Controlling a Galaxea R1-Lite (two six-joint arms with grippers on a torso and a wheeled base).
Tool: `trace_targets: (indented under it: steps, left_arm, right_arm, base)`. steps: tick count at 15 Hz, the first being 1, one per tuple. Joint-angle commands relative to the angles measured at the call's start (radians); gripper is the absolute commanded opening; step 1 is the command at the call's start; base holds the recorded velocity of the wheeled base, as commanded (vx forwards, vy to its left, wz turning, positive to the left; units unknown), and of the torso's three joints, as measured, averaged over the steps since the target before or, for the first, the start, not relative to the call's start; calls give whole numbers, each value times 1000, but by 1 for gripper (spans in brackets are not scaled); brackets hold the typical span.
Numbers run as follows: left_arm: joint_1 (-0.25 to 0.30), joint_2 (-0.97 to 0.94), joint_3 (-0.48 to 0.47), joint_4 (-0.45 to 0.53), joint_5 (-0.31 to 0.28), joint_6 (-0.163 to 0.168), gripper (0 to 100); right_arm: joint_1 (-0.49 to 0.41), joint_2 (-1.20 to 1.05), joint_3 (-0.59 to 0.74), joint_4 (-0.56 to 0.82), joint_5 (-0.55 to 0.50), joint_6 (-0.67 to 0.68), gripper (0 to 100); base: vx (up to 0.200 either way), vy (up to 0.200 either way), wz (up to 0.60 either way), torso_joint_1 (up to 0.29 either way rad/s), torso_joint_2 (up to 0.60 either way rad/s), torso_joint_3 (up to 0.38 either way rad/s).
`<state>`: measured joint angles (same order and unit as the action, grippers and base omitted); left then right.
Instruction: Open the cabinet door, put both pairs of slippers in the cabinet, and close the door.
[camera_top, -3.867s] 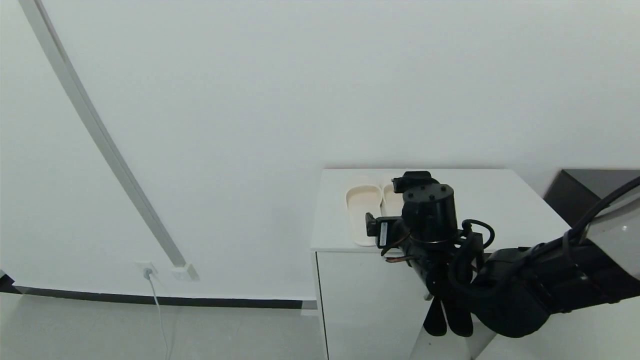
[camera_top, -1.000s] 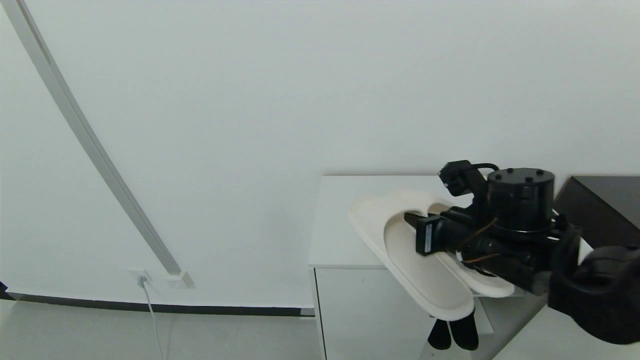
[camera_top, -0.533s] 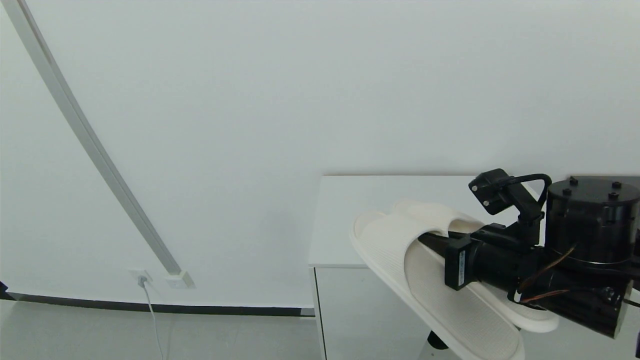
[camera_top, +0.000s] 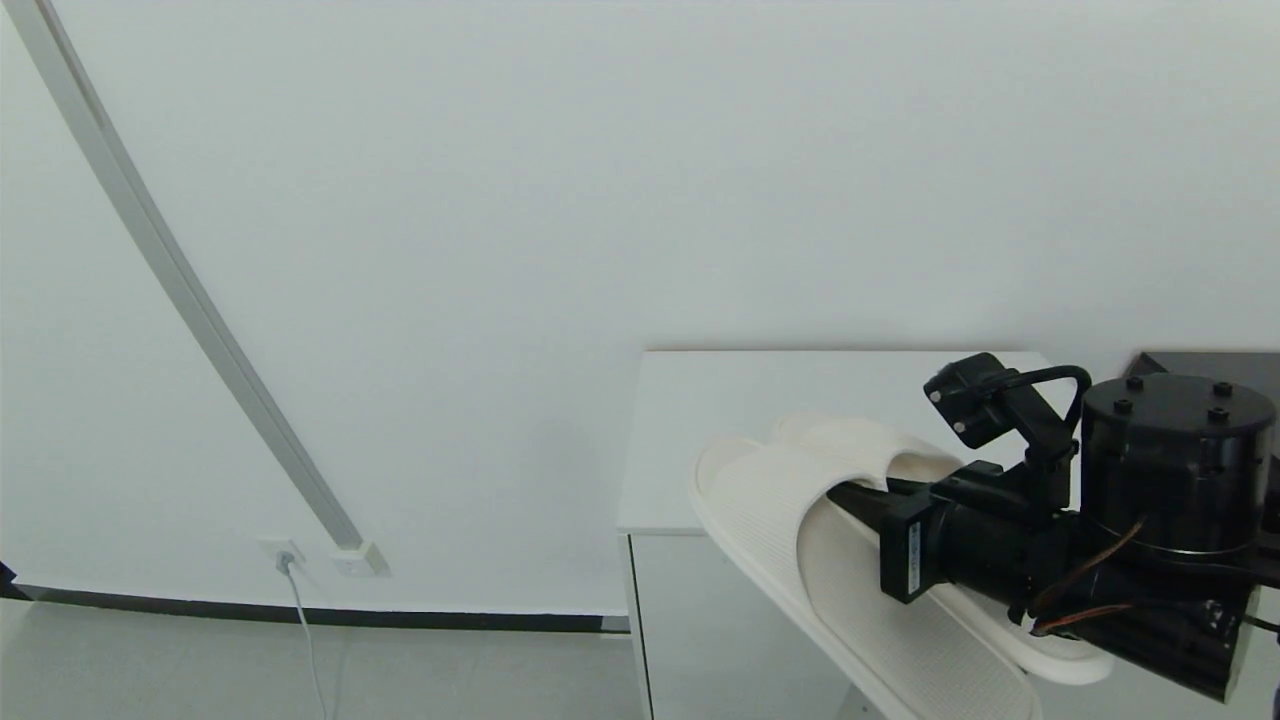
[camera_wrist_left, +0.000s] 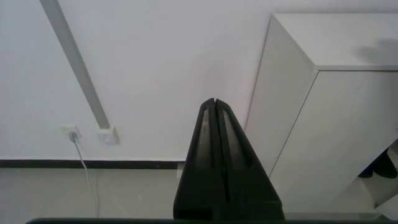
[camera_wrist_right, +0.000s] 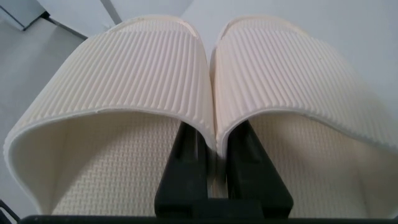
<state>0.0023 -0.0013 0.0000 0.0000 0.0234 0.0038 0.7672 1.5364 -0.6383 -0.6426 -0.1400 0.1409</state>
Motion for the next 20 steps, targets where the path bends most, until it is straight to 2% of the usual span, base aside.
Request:
trace_targets:
  steps: [1, 8, 20]
  left_arm:
    - [1, 1, 0, 0, 0, 1, 0]
    - [1, 1, 0, 0, 0, -1, 0]
    - [1, 1, 0, 0, 0, -5, 0]
  right_arm:
    - [1, 5, 3, 0, 2, -1, 0]
    - [6, 5, 12, 0, 0, -3, 0]
    - [14, 16, 25, -5, -1, -3, 0]
  base:
    - [-200, 0, 0, 7, 2, -2]
    - [-200, 0, 0, 0, 2, 5]
    - [0, 0, 0, 0, 0, 0]
